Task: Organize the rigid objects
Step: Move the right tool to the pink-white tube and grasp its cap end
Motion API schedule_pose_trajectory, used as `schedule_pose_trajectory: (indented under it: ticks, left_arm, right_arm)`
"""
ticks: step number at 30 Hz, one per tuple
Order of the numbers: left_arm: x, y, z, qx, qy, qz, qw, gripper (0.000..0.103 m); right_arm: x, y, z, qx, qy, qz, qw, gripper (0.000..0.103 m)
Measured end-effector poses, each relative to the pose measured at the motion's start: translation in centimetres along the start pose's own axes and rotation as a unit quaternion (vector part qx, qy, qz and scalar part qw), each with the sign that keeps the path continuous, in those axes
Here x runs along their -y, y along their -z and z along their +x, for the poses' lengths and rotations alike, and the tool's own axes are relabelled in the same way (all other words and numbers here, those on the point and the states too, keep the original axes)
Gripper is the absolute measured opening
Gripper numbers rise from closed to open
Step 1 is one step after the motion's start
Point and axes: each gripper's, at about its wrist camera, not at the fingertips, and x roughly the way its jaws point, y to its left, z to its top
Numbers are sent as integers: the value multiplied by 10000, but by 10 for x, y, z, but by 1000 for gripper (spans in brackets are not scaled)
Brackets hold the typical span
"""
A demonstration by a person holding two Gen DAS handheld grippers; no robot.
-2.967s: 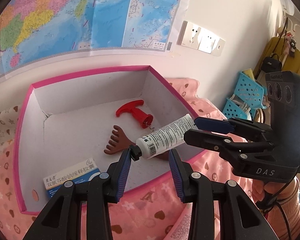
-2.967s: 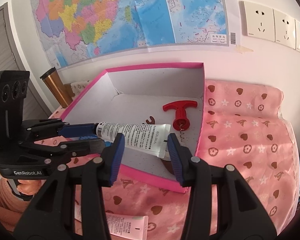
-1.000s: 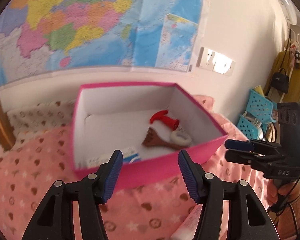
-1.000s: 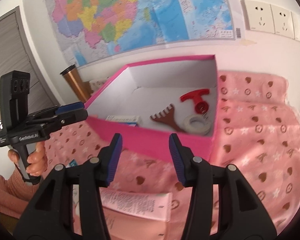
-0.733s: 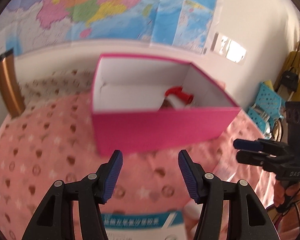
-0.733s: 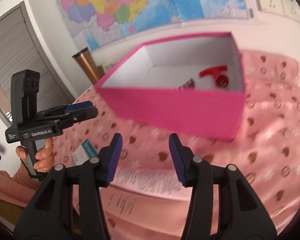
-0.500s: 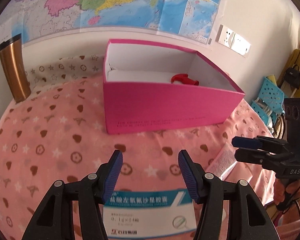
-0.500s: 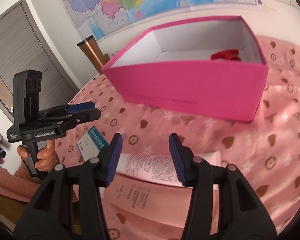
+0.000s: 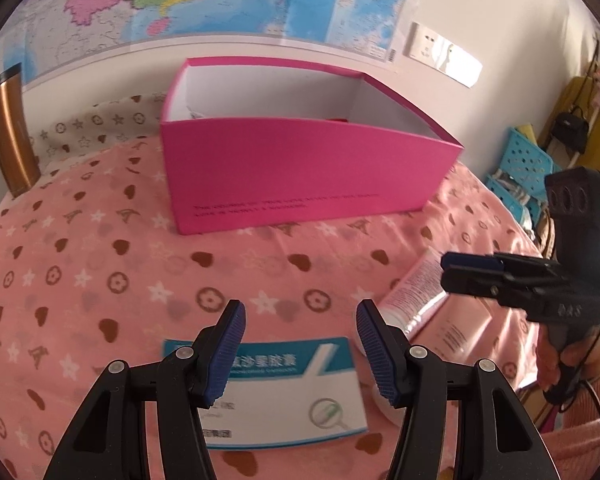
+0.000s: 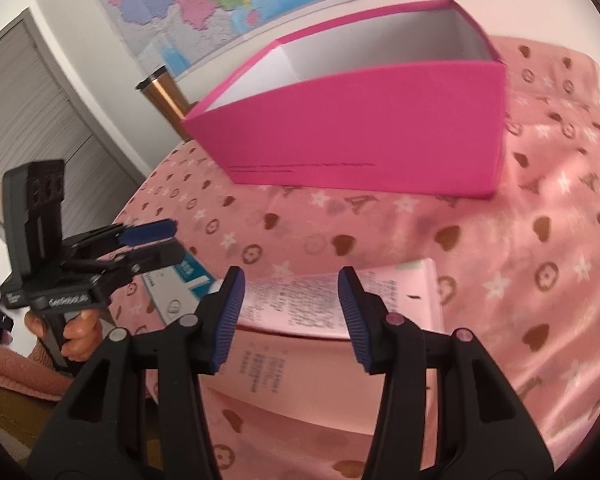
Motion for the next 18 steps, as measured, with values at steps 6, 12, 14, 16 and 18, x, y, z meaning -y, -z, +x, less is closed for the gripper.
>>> schedule_pose_trajectory:
  ticks: [6,12,14,16,18]
  left_arm:
    - [15,3,4,-109,278,156,9994,59]
    - [26,6,7,-252,574,256,9977,59]
    - [28,7,9,-313,695,228,9968,59]
    - [32,8,10,-351,734,271,9963,59]
    - [35,9,11,-398,788,323,9956,58]
  right_arm:
    - [20,3,-12,110,267,276,9992,50]
    - [40,5,-15,118,491,542,9973,50]
    - [44,6,-14,95,514,573,9970,50]
    - [46,7,-12,73,511,591,9969,50]
    - [49,7,-10,63,488,607,9969,50]
